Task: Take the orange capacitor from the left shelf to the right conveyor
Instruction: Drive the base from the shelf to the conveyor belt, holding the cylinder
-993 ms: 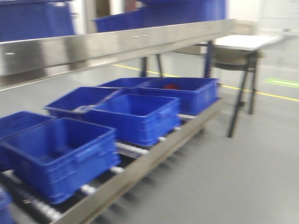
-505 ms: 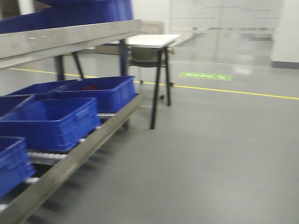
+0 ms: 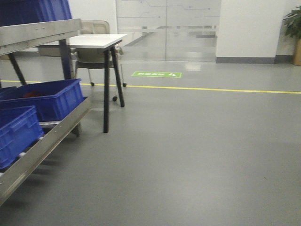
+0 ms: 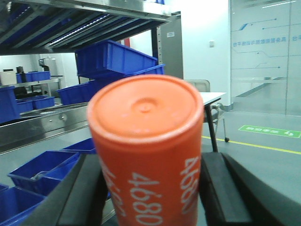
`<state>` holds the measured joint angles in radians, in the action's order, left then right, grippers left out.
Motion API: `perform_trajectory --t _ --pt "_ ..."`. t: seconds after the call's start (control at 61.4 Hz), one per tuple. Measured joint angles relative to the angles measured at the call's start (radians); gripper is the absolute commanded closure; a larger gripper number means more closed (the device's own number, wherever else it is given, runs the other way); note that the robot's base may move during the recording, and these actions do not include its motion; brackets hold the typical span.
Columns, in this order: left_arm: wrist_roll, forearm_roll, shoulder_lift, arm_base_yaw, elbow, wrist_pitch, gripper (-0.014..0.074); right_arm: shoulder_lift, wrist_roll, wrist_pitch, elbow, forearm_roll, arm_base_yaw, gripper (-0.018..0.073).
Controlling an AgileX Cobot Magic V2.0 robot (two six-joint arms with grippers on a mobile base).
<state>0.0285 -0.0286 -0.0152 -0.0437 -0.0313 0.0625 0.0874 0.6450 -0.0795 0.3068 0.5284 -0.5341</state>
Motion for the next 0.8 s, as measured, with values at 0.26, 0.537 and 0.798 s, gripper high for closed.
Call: perform_trajectory --t 0.26,0.537,0.798 --pt "0.0 0.0 0.0 0.0 0.0 0.0 0.0722 0.0 0.0 0.0 0.0 0.0 0.0 0.0509" --pt "0.0 0.0 0.0 0.0 0.0 0.0 0.0722 0.0 0.0 0.0 0.0 0.0 0.0 0.0509" --pt "0.0 0.0 0.0 0.0 0.0 0.0 0.0722 0.0 0.0 0.0 0.0 0.0 0.0 0.0509"
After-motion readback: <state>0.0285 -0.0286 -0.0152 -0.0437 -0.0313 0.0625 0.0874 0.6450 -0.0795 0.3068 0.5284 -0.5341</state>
